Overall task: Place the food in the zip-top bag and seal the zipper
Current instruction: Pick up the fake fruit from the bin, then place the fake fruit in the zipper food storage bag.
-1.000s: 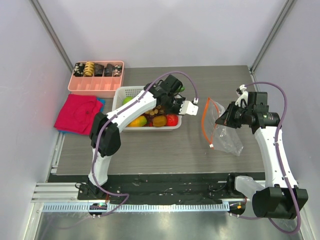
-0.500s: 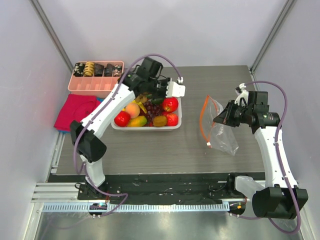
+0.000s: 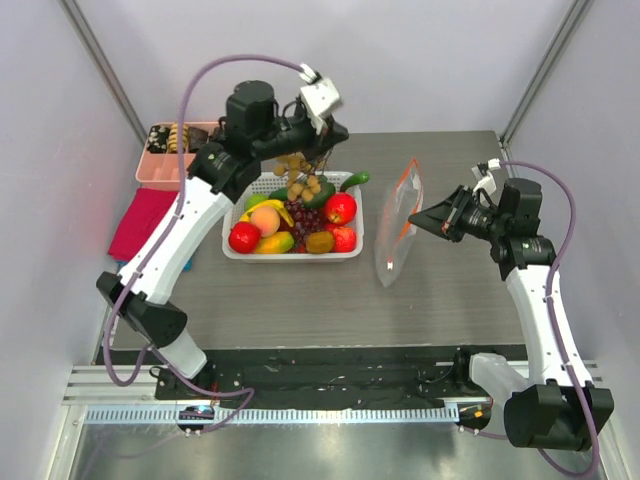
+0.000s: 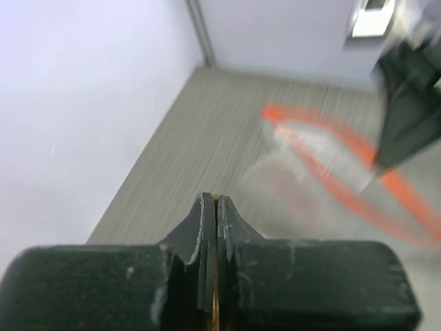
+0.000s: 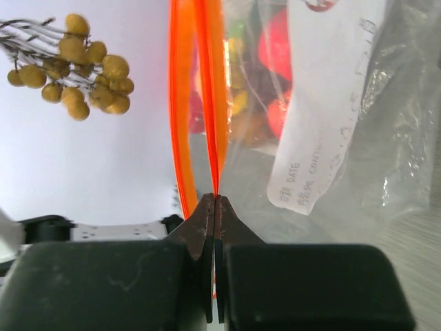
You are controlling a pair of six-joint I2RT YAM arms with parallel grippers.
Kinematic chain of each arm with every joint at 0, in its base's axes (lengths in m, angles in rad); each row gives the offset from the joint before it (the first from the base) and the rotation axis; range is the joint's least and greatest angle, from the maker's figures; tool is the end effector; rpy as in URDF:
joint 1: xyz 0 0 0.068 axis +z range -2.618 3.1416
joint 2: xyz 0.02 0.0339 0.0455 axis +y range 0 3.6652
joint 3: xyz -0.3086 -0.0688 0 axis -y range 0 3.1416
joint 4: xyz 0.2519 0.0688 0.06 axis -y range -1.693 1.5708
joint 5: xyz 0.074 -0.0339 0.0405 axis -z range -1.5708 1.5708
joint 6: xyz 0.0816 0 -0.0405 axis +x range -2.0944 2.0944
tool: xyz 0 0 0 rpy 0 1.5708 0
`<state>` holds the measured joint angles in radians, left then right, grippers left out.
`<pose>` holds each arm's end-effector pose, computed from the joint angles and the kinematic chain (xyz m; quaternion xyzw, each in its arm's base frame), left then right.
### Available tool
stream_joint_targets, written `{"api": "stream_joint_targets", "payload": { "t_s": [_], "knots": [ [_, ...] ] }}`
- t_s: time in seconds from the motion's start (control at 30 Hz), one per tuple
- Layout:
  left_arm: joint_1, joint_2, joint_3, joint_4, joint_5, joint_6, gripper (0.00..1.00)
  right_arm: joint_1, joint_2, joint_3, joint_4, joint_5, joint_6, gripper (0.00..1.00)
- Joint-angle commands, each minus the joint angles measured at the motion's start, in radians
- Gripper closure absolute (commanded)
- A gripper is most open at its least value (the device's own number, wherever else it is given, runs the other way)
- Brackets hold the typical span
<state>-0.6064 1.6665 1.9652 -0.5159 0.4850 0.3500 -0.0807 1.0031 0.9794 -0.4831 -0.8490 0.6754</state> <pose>0.3196 -0.2680 0.5207 0.4818 0.6027 -0.2634 0.5791 0.2234 0.0434 0.3656 0.0957 0.8070 0.4748 0.3380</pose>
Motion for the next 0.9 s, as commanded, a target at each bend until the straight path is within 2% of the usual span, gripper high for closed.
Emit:
{"api": "stream_joint_targets", "payload": {
  "t_s": [0.0,0.03,0.17,0.33,0.47,0.7,0.87],
  "knots": [
    [0.002,-0.073,0.021,0.347,0.049,-0.484,1.00,-0.002,-0.020,-0.094,0.335,-0.120,0.309,0.99],
    [-0.006,-0.068,0.032,0.365,0.029,-0.582,1.00,-0.002,-0.020,-0.110,0.357,-0.119,0.331,0.99],
    [-0.029,-0.030,0.061,0.415,-0.017,-0.768,1.00,-0.001,-0.017,-0.176,0.396,-0.090,0.339,0.99],
    [-0.107,-0.010,0.012,0.511,-0.074,-0.882,1.00,-0.001,-0.014,-0.235,0.396,-0.055,0.311,0.99],
    [-0.164,0.039,0.017,0.625,-0.152,-1.029,1.00,-0.001,-0.014,-0.252,0.394,-0.056,0.306,0.99],
    [-0.275,0.144,0.044,0.660,-0.276,-1.186,1.00,-0.001,-0.038,-0.265,0.304,-0.045,0.239,0.99],
    [-0.305,0.190,-0.003,0.688,-0.302,-1.235,1.00,-0.001,-0.064,-0.280,0.259,-0.036,0.208,0.99]
  ]
}}
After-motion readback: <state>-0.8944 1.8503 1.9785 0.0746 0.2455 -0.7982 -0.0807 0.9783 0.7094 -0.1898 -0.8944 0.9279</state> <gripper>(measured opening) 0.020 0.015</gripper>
